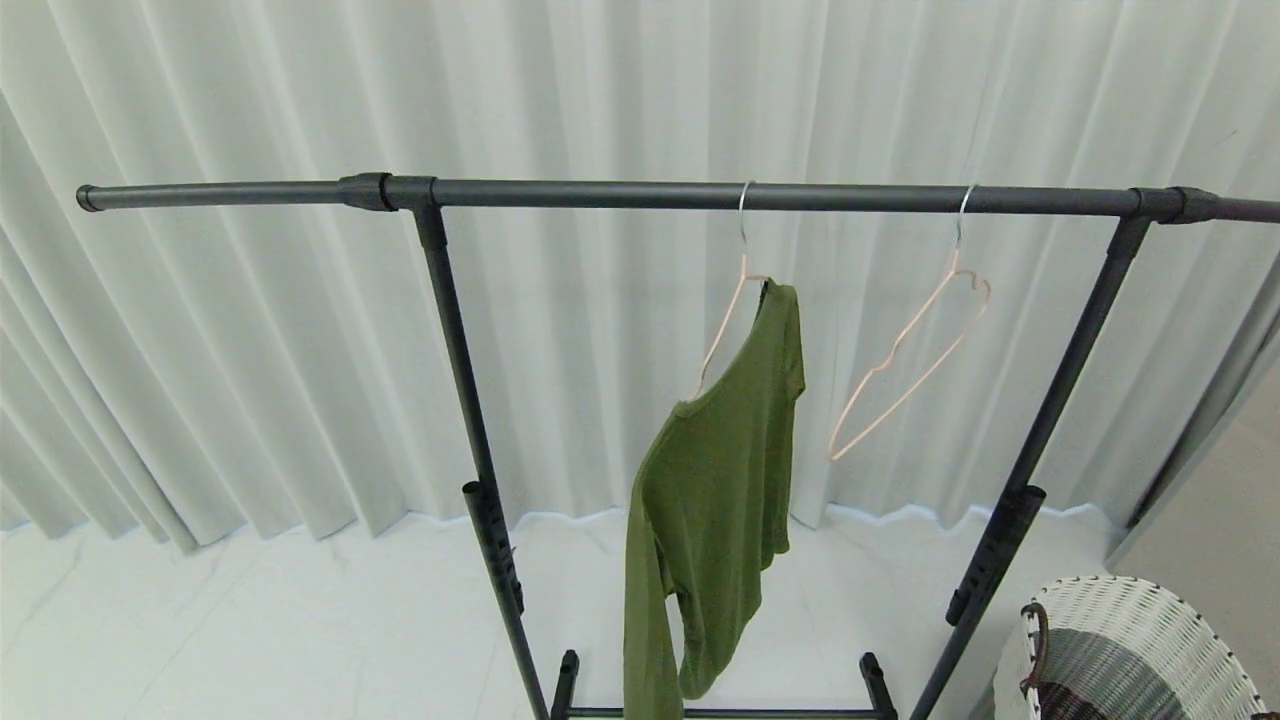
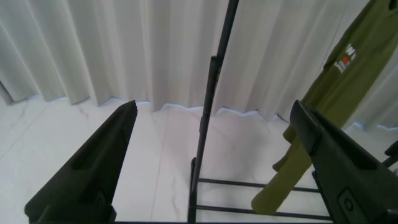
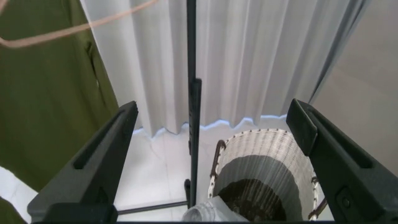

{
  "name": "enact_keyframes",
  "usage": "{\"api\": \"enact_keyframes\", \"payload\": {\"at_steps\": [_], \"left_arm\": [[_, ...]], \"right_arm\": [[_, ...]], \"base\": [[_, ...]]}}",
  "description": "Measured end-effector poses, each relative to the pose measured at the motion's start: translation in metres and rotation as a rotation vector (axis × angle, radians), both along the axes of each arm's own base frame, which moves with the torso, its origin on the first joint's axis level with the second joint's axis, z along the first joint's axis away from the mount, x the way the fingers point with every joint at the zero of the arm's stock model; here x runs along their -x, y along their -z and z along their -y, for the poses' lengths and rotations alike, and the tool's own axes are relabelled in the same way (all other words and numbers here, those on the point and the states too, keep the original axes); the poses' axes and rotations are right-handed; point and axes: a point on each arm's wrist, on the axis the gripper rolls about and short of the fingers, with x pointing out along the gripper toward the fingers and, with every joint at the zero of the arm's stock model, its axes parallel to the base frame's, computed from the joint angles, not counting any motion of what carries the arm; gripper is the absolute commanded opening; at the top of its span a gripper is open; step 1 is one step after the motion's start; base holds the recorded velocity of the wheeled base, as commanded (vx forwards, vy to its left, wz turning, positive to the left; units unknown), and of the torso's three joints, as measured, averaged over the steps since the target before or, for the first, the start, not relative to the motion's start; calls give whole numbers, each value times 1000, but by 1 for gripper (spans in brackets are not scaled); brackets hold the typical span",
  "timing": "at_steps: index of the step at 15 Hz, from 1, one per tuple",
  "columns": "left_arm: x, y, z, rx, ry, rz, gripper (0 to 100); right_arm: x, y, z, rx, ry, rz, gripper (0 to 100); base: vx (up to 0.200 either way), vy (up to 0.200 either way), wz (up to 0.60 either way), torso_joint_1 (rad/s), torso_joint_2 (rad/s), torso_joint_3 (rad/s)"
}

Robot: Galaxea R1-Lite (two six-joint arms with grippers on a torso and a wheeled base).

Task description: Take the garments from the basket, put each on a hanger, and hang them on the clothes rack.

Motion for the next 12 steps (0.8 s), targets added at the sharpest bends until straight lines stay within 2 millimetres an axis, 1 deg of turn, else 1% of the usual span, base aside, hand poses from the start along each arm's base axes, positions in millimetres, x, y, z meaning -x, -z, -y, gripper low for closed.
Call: {"api": "enact_keyframes", "payload": {"at_steps": [7, 12], "left_arm": [[0, 0, 0, -1, 0, 0, 100], [0, 0, 0, -2, 1, 0, 100]], "right_arm": [[0, 0, 0, -4, 0, -1, 100], [0, 0, 0, -18, -2, 1, 100]], "base": [[0, 0, 0, -209, 496, 280], [0, 0, 0, -179, 468, 286]]}}
